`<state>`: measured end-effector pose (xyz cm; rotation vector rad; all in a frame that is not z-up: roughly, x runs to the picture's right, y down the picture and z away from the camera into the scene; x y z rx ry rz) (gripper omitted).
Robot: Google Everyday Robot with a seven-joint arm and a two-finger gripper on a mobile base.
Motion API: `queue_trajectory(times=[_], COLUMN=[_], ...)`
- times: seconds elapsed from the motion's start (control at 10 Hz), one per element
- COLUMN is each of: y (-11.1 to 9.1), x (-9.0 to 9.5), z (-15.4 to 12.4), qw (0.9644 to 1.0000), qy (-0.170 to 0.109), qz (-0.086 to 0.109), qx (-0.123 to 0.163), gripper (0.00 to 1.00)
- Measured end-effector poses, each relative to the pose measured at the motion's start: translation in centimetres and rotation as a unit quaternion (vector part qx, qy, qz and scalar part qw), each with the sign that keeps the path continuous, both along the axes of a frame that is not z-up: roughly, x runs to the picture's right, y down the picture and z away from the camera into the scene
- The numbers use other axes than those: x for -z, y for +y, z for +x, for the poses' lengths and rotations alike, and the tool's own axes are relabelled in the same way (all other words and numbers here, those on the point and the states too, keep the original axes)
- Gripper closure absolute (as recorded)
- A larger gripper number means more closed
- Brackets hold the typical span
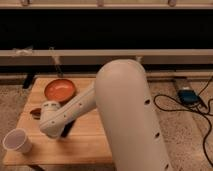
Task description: Push the eraser across the table
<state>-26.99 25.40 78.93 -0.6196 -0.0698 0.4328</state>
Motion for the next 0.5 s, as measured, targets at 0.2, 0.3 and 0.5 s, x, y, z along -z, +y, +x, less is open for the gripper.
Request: queue_trajectory(times=[0.2,0.3,0.5], y=[-0.6,-1.5,-3.8], x=[-0.6,-1.2,-3.1], z=[0.1,0.5,1.6], qw=[1.0000,1.0000,0.9999], qy=[0.003,0.006,0.014], qz=[0.001,0.002,0.004], qx=[0.000,-0.001,-0.003], gripper=[1.00,1.00,1.00])
